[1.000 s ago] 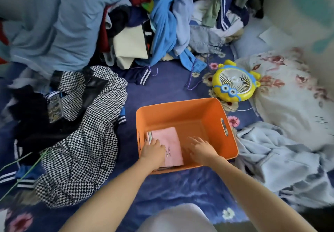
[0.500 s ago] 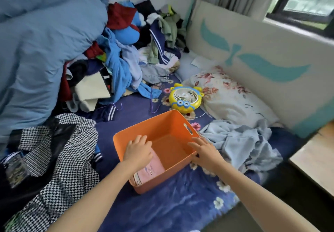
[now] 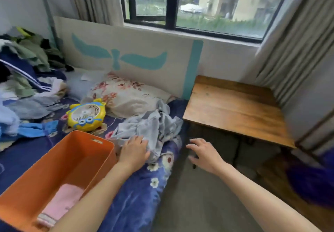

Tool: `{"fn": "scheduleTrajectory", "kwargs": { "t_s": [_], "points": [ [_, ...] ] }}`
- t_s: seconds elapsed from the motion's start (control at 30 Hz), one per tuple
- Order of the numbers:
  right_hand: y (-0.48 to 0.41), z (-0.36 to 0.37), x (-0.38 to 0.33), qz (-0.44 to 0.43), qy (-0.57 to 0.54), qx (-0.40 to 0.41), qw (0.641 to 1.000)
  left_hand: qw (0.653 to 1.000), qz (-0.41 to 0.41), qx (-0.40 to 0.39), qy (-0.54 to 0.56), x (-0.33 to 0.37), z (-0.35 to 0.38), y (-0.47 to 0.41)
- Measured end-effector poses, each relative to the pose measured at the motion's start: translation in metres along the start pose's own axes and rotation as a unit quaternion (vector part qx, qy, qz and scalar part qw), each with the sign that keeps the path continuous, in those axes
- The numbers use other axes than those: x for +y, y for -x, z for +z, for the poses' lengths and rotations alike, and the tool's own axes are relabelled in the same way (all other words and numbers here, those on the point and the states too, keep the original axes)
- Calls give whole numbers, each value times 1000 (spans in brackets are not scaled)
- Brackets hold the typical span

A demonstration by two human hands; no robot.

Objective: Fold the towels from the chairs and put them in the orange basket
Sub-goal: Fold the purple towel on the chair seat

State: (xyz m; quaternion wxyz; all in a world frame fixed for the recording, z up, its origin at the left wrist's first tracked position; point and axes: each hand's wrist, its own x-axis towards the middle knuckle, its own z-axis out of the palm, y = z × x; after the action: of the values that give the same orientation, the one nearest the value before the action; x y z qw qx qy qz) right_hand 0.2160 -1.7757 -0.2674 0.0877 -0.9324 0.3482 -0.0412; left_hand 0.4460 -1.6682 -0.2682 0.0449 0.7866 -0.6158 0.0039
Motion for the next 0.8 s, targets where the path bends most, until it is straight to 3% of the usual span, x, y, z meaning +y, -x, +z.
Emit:
{"fn": "scheduleTrajectory", "kwargs": {
  "t_s": [0.23, 0.43, 0.63, 0.8],
  "points": [
    [175, -15, 123, 182, -16, 2, 983, 990, 120, -16, 78, 175, 24, -1],
    [290, -21, 173, 303, -10, 29, 953, 972, 216, -43, 77, 286, 42, 4],
    [344, -24, 199, 388, -18, 9, 921, 955, 275, -74, 79, 353, 52, -17],
    [350, -31, 220, 457, -35, 40, 888, 936, 329, -89, 92, 387, 59, -56]
  ]
}}
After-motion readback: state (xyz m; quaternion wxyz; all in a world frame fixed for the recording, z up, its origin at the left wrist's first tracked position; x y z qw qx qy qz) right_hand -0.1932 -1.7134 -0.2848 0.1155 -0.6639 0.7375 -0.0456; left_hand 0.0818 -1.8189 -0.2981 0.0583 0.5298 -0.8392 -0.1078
